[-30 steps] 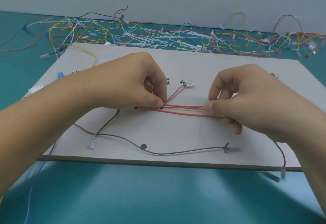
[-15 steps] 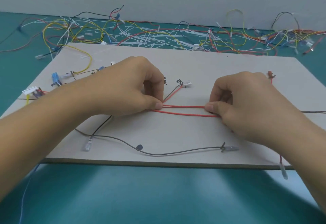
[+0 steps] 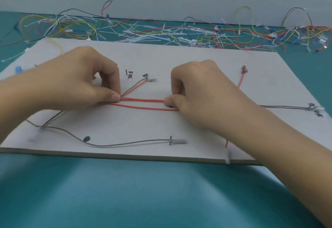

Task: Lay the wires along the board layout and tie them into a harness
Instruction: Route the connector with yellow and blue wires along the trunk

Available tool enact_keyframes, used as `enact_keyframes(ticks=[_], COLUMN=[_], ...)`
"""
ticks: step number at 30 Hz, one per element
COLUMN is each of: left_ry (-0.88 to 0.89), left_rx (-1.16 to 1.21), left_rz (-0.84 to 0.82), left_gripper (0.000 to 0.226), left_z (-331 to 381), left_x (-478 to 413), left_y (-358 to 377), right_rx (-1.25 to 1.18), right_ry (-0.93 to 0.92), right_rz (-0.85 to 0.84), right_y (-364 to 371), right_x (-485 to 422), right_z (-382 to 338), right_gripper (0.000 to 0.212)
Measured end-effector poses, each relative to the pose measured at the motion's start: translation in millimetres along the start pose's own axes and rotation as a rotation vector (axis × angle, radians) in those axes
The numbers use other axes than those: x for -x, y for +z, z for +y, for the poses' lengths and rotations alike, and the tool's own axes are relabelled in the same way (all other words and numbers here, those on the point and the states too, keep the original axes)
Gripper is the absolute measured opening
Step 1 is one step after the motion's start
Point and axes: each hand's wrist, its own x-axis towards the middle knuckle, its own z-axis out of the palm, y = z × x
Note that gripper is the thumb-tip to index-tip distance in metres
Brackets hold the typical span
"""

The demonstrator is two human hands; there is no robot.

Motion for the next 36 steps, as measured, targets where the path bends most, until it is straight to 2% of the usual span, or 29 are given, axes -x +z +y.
enact_keyframes(ticks=[2, 7, 11, 15, 19, 26, 33, 36], left_ry=[-0.056, -0.063, 0.017, 0.143, 0.167, 0.067, -0.048, -0.049], left_rx=[-0.007, -0.085, -0.056, 0.042, 0.024, -0.169, -0.214, -0.229], left_rz=[-0.047, -0.086, -0.012, -0.081, -0.061, -0.087, 0.013, 0.081], left_gripper=[0.011, 0.028, 0.037, 0.022, 0.007, 0.015, 0.017, 0.019], left_z=[-4.6, 8.1, 27.5, 54.2, 61.1, 86.6, 111.3, 110.0], left_x=[4.5, -4.0, -17.7, -28.5, -32.7, -38.8, -35.4, -34.6], left_y=[-8.0, -11.5, -5.2, 13.8, 27.5, 25.5, 41.6, 43.6], right_rx=[-0.074, -0.222, -0.309, -0.393, -0.398, -0.481, -0.447, -0.406], right_ry=[0.045, 0.119, 0.149, 0.133, 0.125, 0.165, 0.251, 0.288], right_rz=[-0.009, -0.085, -0.116, -0.140, -0.177, -0.203, -0.275, -0.271], right_y=[-5.1, -20.2, -26.8, -29.7, -38.3, -50.7, -49.0, -45.9], right_x=[-4.1, -0.4, 5.9, 9.7, 10.7, 13.4, 12.8, 10.5], right_z=[2.7, 32.0, 44.8, 49.7, 59.2, 69.3, 75.7, 78.1], right_gripper=[0.021, 0.014, 0.014, 0.015, 0.017, 0.023, 0.012, 0.018])
